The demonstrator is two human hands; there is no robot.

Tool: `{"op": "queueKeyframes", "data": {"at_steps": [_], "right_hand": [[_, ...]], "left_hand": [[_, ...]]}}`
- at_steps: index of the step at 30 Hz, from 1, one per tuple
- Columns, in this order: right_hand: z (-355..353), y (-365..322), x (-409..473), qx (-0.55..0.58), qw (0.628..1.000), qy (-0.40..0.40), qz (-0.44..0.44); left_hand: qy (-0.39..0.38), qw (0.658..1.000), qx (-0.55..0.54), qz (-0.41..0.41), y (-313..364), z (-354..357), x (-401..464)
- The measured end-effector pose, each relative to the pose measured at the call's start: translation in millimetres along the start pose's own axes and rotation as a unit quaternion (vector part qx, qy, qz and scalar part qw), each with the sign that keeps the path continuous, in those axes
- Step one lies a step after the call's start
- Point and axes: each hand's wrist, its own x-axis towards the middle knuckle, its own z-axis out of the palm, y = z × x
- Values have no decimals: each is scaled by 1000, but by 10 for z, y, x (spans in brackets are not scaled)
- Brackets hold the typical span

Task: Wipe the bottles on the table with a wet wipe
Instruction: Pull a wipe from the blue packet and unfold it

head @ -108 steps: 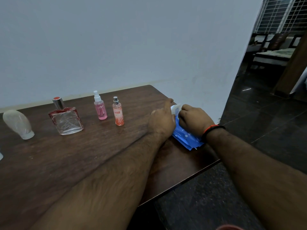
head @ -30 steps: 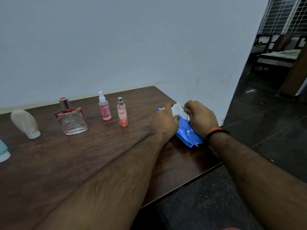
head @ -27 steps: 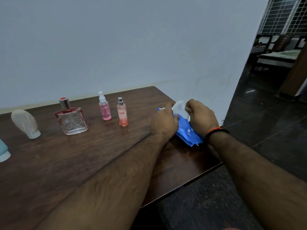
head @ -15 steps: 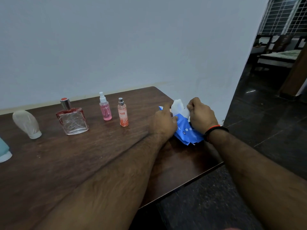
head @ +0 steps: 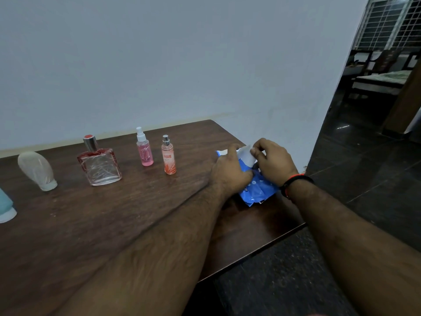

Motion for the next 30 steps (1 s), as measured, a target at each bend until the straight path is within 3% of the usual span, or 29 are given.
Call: {"op": "queueKeyframes", "data": {"at_steps": [10,18,23,26,30], "right_hand": [[-12,-32,40,-5,997,77,-13],[37,-60,23,106,982,154,9],[-60,-127,147,207,950,227,52],[-126,-146,199,225,948,219,49],[-131,-182,155,248,931,266,37]], "left_hand": [[-12,1000,-7,-5,-9,24,52],[-43,998,30,-37,80,23,85],[-62,995,68,-45,63,7,57],[-56,995,67,-42,32,15,41],[-47,996,59,-42,39,22,28]]}}
